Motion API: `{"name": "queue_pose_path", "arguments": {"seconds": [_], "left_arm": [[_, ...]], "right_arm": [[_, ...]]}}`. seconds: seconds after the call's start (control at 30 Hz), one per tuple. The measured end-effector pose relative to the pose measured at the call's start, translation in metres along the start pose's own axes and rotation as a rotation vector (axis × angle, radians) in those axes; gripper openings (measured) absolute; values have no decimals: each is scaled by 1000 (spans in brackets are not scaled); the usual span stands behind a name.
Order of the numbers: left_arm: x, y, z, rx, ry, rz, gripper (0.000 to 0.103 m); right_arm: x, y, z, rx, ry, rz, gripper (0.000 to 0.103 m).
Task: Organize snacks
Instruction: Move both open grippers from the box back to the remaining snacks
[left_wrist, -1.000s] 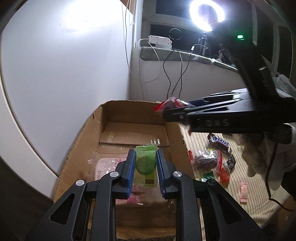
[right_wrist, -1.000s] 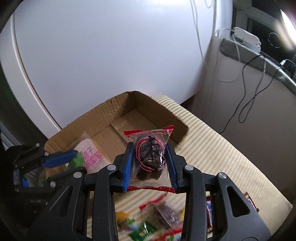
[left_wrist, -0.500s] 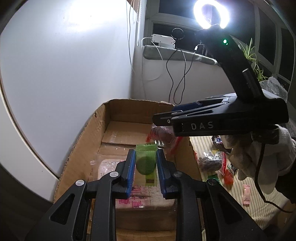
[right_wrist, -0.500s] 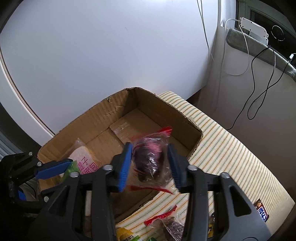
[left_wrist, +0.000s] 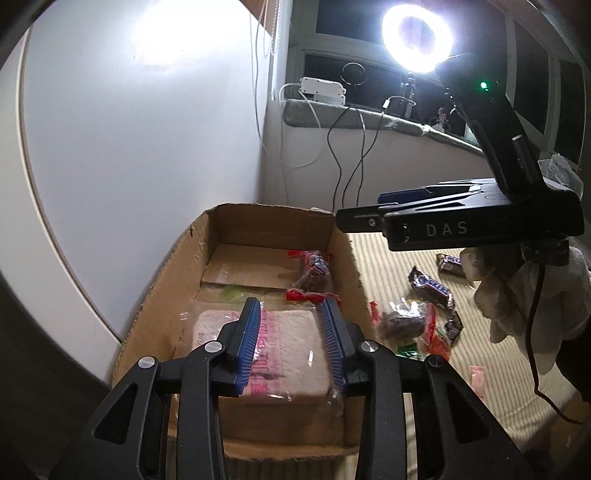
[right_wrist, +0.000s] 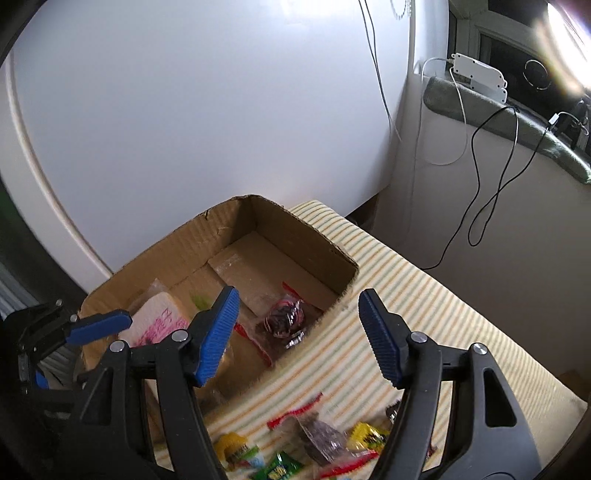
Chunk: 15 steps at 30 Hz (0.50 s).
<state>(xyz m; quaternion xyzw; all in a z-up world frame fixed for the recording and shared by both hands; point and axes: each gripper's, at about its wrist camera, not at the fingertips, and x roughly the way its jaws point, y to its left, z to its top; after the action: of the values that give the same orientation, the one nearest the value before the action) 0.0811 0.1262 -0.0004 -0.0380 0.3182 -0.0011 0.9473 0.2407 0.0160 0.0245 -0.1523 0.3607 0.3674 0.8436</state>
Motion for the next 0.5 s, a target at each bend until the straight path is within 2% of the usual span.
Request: {"name": "queue_pose_path", "arguments": {"seconds": [0.07, 0.3, 0.5], "left_arm": [[-4, -3, -1, -3, -4, -9, 33], [-18, -21, -6, 1, -16, -37, 33], [-24, -47, -16, 28, -3, -81, 33]], "right_arm": [[-10, 0, -5, -17, -14, -27, 70], [-47, -10, -26, 6, -43, -33, 70], [-78, -33, -50, 36, -71, -48, 70]]}}
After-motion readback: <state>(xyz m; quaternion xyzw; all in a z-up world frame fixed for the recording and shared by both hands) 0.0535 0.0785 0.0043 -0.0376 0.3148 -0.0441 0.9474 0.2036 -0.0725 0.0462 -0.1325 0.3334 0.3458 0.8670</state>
